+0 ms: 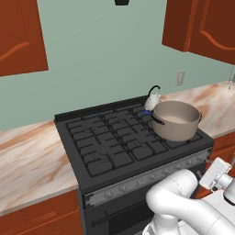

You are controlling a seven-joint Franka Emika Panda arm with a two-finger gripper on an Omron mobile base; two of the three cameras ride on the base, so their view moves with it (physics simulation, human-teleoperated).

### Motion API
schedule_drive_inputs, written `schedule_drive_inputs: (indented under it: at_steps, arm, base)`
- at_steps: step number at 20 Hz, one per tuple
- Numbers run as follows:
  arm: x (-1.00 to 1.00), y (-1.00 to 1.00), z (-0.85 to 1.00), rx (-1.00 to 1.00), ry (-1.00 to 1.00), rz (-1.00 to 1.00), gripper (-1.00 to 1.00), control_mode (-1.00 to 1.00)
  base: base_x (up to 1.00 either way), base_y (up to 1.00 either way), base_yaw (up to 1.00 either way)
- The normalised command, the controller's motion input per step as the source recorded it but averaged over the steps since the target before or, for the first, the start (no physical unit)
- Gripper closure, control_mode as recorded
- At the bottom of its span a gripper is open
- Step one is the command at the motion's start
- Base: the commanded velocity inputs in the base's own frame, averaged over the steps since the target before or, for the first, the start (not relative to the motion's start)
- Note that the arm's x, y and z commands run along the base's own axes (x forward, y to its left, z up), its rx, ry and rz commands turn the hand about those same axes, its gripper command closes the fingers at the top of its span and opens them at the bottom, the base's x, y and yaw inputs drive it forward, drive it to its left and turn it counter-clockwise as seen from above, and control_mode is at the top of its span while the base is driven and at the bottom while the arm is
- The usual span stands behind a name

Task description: Pick the kettle from the cabinet and place it on a stove burner. Then pick the pot from the counter and place it on another stove burner. Finally, turn both burners on.

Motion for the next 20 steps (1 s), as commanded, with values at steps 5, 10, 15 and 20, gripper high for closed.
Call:
schedule_drive_inputs:
  at_steps: [5,10,15,20]
  arm:
    - [-0.33,-0.04,0.20,0.00,-0.06,0.00,-1.00,-1.00]
    - [-0.05,-0.08,0.21,0.00,-0.01,0.00,-1.00,-1.00]
    - [0.00,-0.03,0.12,0.00,0.00,0.00,-1.00,-1.00]
    - [0.00,-0.01,0.00,0.00,0.00,0.00,-1.00,-1.00]
  base:
    - [0.00,0.00,0.00]
    - [0.00,0.00,0.00]
    - [0.00,0.00,0.00]
    - [0.00,0.00,0.00]
